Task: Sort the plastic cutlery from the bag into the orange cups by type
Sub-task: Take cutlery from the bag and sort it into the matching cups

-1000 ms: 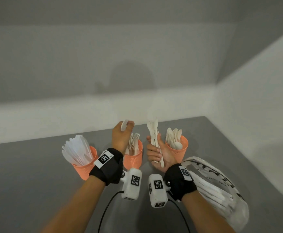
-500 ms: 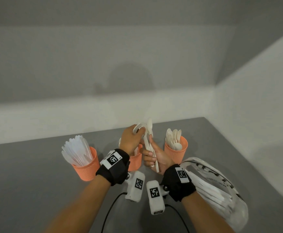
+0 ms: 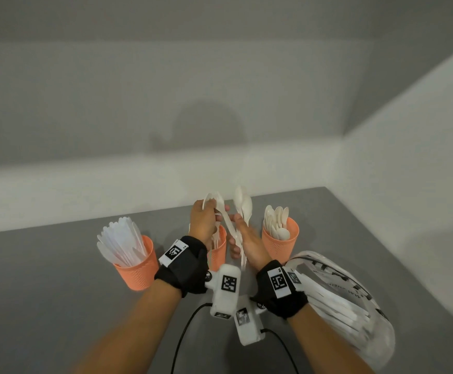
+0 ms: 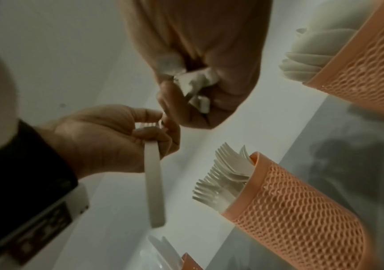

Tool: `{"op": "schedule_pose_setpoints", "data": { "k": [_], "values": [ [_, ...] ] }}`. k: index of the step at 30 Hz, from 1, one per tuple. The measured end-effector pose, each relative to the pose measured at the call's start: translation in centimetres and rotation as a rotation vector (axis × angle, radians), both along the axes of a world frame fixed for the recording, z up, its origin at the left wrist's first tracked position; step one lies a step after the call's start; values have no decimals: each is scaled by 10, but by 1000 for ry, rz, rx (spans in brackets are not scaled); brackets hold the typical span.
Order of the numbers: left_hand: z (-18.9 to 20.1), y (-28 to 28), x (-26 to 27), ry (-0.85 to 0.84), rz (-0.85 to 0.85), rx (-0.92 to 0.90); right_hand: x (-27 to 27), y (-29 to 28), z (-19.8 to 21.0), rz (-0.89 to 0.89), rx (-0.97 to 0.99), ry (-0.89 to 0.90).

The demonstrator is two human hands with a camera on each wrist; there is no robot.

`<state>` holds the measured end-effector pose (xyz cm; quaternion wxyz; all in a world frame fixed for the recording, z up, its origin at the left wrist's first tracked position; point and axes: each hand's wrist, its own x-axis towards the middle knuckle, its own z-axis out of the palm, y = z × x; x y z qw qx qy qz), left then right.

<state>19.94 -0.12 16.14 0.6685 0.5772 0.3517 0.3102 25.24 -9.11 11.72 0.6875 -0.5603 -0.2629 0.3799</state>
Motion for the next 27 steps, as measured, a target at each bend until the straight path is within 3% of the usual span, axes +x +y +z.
{"op": "schedule_pose_setpoints", "data": {
  "k": [3,7,13,16,19,27],
  "values": [
    [3,-6,4,-34,13,-61,-3,1,0,-19,-19,-63],
    [-4,-11,8,-45,44,6,-8,0,2,-28,-5,-148],
    [-2,6,3,-88,193,-51,-2,2,-9,-106,-69,-274],
    [3,9,-6,-129,78,51,2,-3,-1,-134,-41,-383],
    [6,6,-8,-34,-82,208,4,-3,9,-89,-46,-497],
    [11,2,2,4,-181,389,16,0,27,105,-174,-447]
  ]
}}
